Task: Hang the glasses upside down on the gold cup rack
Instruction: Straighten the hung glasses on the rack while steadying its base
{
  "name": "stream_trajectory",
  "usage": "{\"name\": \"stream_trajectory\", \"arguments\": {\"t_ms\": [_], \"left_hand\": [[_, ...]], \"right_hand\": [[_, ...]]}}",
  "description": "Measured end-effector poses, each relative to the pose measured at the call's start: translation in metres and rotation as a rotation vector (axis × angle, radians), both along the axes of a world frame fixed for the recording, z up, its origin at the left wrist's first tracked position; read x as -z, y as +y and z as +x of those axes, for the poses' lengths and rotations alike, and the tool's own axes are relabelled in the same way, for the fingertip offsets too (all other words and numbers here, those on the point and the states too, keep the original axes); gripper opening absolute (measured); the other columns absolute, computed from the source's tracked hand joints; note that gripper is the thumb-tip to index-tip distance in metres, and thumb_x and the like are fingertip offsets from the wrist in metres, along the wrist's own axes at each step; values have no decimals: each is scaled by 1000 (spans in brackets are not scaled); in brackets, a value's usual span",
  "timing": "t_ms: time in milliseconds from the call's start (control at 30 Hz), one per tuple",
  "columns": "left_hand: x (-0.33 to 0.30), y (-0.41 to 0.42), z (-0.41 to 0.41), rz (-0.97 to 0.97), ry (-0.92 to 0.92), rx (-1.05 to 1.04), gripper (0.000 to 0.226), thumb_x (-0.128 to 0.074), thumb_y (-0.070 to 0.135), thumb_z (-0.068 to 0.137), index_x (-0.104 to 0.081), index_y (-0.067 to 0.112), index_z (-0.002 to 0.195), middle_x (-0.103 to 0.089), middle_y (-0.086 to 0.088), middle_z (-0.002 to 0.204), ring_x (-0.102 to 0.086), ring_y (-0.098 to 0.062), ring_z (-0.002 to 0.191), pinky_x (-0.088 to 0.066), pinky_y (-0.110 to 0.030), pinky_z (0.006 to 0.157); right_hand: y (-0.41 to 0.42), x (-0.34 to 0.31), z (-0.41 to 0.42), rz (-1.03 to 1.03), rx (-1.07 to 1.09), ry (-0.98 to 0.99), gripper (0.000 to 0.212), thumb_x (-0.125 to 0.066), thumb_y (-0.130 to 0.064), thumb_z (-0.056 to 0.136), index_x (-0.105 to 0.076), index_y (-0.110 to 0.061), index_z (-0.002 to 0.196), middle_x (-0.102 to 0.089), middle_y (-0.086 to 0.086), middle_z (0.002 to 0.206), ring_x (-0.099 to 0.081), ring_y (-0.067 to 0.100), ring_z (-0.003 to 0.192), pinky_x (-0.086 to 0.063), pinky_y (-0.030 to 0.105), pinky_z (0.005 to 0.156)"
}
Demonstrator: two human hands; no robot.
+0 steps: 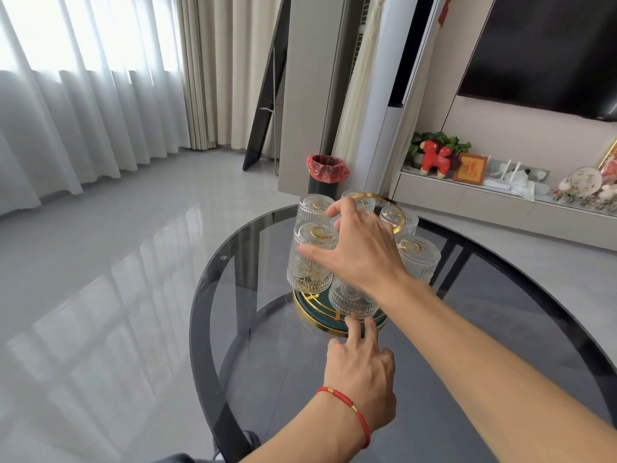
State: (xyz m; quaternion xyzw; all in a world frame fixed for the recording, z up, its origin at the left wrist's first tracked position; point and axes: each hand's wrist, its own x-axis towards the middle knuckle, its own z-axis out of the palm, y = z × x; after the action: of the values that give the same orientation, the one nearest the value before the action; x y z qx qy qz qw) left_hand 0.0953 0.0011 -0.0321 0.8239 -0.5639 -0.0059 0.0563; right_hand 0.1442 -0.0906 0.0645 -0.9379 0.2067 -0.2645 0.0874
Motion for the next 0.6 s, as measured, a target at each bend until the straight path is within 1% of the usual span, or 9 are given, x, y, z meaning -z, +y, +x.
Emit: {"name": "stream_trajectory", "arguments": {"t_ms": [133, 300, 433, 600], "left_hand": [[-1, -1, -1, 6, -3, 6, 31, -58, 30, 91, -62, 11, 114, -24, -23, 155, -22, -46, 139, -35, -41, 73], [-2, -1, -2, 11, -1, 2, 30, -57, 30, 92, -62, 11, 114, -24, -22, 154, -21, -47, 139, -35, -42, 72], [-1, -2, -1, 22, -3, 5, 32, -56, 31, 92, -61, 12, 118, -23, -23, 156, -18, -47, 143, -34, -43, 74], [-1, -2, 0, 45, 1, 8, 35, -55, 33, 93, -60, 13, 121, -20, -24, 159, -16, -47, 144, -41, -46, 81]], "right_hand": [[-2, 0, -5, -22, -43, 16, 70, -74, -65, 79, -48, -21, 127, -65, -1, 113, -62, 26, 110, -42, 45, 93], [-4, 1, -8, -81, -74, 32, 69, -74, -62, 79, -48, -22, 128, -63, -1, 112, -60, 27, 112, -39, 44, 93], [-8, 1, -11, -57, -100, 21, 67, -73, -60, 81, -47, -24, 130, -64, -3, 118, -59, 25, 116, -33, 42, 91], [-14, 0, -18, -52, -109, 32, 64, -69, -63, 83, -47, -27, 132, -62, -6, 128, -56, 22, 122, -36, 44, 96]]}}
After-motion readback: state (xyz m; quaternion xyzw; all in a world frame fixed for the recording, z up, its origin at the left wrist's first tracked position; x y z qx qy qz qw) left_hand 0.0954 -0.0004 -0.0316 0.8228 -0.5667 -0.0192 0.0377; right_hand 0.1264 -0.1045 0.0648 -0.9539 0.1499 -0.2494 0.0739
